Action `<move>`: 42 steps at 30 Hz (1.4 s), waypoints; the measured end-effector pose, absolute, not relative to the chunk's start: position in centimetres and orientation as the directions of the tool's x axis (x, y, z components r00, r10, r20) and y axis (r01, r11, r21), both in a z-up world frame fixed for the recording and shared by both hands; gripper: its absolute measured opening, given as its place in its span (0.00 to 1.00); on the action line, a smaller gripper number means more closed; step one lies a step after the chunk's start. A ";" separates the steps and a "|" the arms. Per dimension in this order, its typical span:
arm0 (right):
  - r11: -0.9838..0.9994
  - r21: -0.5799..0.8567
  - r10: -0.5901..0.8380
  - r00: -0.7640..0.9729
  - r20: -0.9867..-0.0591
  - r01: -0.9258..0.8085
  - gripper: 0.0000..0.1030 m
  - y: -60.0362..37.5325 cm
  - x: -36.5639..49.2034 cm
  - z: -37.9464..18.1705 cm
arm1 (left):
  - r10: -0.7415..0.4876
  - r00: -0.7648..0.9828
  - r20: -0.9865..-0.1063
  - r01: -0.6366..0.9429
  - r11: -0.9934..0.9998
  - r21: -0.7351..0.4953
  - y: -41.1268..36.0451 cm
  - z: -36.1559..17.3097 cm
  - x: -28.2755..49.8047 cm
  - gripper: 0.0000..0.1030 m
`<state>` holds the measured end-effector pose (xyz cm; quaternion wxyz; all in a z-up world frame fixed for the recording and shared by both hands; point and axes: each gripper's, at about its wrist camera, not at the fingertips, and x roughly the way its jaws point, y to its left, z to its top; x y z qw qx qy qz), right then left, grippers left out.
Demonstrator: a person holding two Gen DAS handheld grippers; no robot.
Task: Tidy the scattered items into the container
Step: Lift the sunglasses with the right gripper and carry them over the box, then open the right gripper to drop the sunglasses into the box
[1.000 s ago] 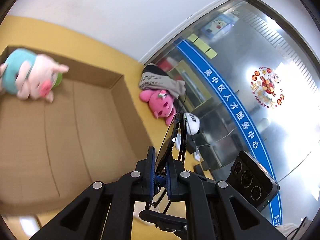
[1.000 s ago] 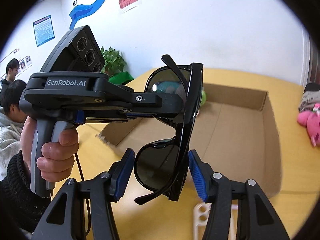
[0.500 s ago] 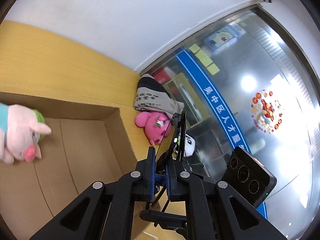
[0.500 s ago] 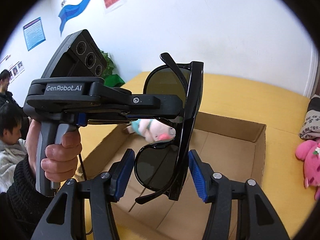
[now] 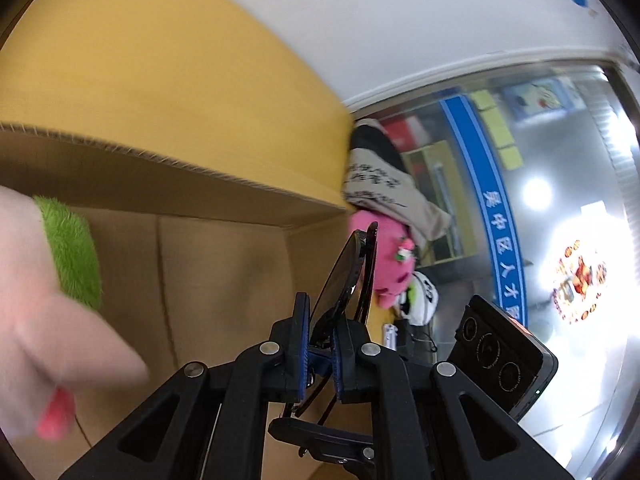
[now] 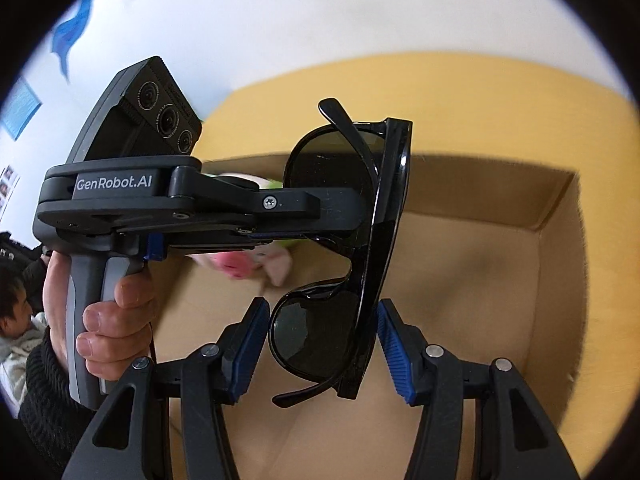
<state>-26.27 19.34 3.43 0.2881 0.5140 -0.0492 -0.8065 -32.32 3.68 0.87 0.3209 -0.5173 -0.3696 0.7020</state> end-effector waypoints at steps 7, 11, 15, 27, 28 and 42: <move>-0.845 0.379 -0.488 -0.255 -0.835 0.377 0.53 19.1 -28.6 -0.1 | 0.789 -0.240 -0.566 -0.005 -0.584 -0.812 4.0 -1.9 -33.9 0.09; -0.854 0.376 -0.475 -0.247 -0.844 0.360 0.53 19.1 -28.9 -1.2 | 0.740 -0.232 -0.632 0.014 -0.647 -0.762 4.5 -2.6 -34.2 0.11; -0.866 0.355 -0.449 -0.234 -0.862 0.352 0.53 19.0 -28.8 -2.8 | 0.687 -0.222 -0.692 0.019 -0.707 -0.707 5.1 -3.5 -34.2 0.12; -0.874 0.306 -0.421 -0.274 -0.864 0.377 0.59 19.0 -27.2 -3.6 | 0.635 -0.302 -0.710 0.008 -0.744 -0.668 5.1 -1.3 -33.2 0.54; -0.875 0.300 -0.418 -0.280 -0.864 0.379 0.63 19.1 -26.9 -3.5 | 0.634 -0.313 -0.707 -0.003 -0.745 -0.667 5.1 -0.8 -33.1 0.55; -0.879 0.166 -0.373 -0.429 -0.822 0.446 0.70 20.3 -16.4 4.7 | 0.530 -0.532 -0.660 -0.243 -0.842 -0.481 2.9 10.8 -20.3 0.78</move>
